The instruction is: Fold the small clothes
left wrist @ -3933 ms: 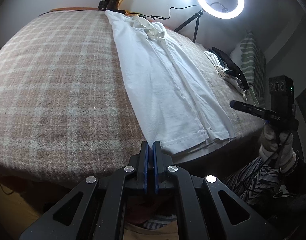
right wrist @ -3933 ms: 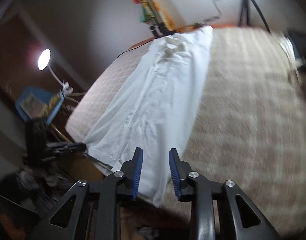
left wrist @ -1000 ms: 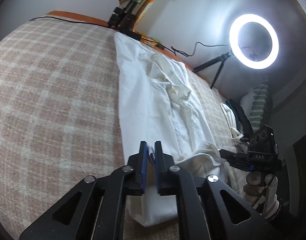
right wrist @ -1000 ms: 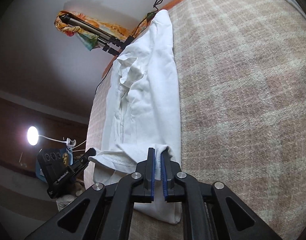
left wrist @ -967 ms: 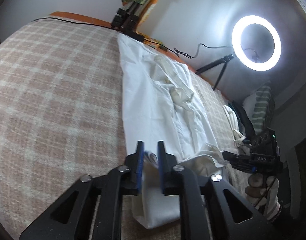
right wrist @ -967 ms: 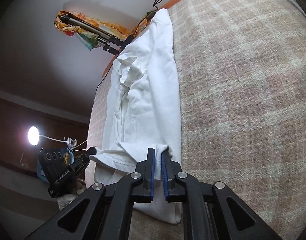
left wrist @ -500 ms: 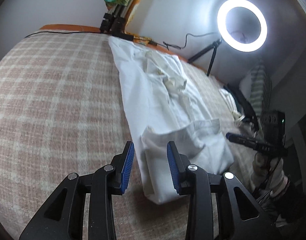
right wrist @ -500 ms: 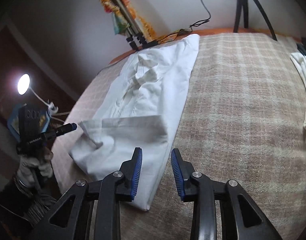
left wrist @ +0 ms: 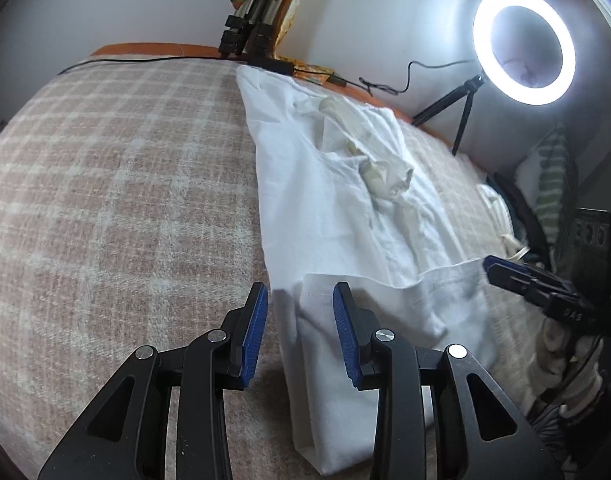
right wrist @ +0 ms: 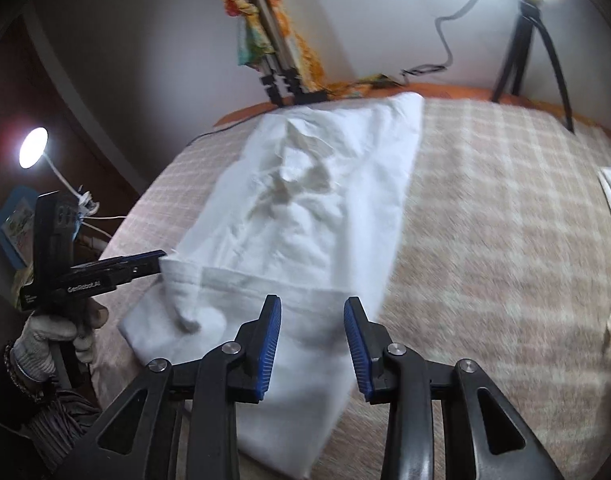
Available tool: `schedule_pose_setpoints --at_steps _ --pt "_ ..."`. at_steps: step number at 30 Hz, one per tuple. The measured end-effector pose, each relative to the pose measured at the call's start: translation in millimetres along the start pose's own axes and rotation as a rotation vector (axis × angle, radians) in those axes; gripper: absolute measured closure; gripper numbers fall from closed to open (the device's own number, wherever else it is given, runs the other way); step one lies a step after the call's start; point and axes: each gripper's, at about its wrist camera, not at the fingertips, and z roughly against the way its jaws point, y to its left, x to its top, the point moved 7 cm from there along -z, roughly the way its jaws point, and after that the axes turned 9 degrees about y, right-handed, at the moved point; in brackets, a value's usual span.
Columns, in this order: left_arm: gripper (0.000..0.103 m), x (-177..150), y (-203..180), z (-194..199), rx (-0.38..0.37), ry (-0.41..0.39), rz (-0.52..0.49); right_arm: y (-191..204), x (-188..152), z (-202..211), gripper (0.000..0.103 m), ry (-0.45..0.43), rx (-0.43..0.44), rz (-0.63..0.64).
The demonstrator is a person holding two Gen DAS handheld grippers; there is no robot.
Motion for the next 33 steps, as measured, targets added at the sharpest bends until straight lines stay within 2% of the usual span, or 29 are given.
schedule_pose_setpoints --at_steps 3,7,10,16,20,21,25,26,29,31,33 --pt "0.071 -11.4 -2.9 13.2 -0.025 -0.014 -0.015 9.7 9.7 -1.0 0.066 -0.01 -0.014 0.031" --pt "0.071 -37.1 -5.8 18.8 -0.079 0.013 -0.01 -5.2 6.9 -6.3 0.066 0.012 -0.017 -0.036" --pt "0.071 -50.2 -11.5 16.2 -0.074 0.038 -0.043 -21.7 -1.4 -6.0 0.064 0.018 -0.018 -0.091" --pt "0.074 -54.0 -16.7 6.0 -0.048 0.059 -0.088 -36.8 -11.0 -11.3 0.064 0.043 0.01 -0.155" --pt "0.095 -52.9 -17.4 6.1 -0.041 0.039 -0.109 -32.2 -11.8 -16.3 0.065 0.057 0.011 -0.138" --pt "0.096 -52.8 -17.7 7.0 -0.034 0.027 -0.117 -31.1 -12.1 -17.2 0.065 0.06 0.007 -0.132" --pt "0.099 -54.3 -16.4 11.5 -0.033 -0.003 -0.11 -28.7 -14.1 -22.2 0.073 0.075 -0.017 -0.116" --pt "0.1 -54.8 -15.6 13.4 -0.03 -0.012 -0.105 -28.6 -14.5 -22.5 0.082 0.072 -0.02 -0.116" --pt "0.101 -56.8 -9.9 23.7 -0.006 -0.057 -0.087 -25.9 -13.5 -17.0 0.099 0.04 -0.029 -0.108" --pt "0.101 -58.4 -2.7 24.8 0.02 -0.071 -0.081 -24.4 -13.1 -15.4 0.099 0.03 -0.044 -0.091" --pt "0.101 -63.0 6.5 17.6 0.012 -0.042 -0.049 -24.7 -14.8 -20.1 0.1 0.044 -0.065 -0.079"
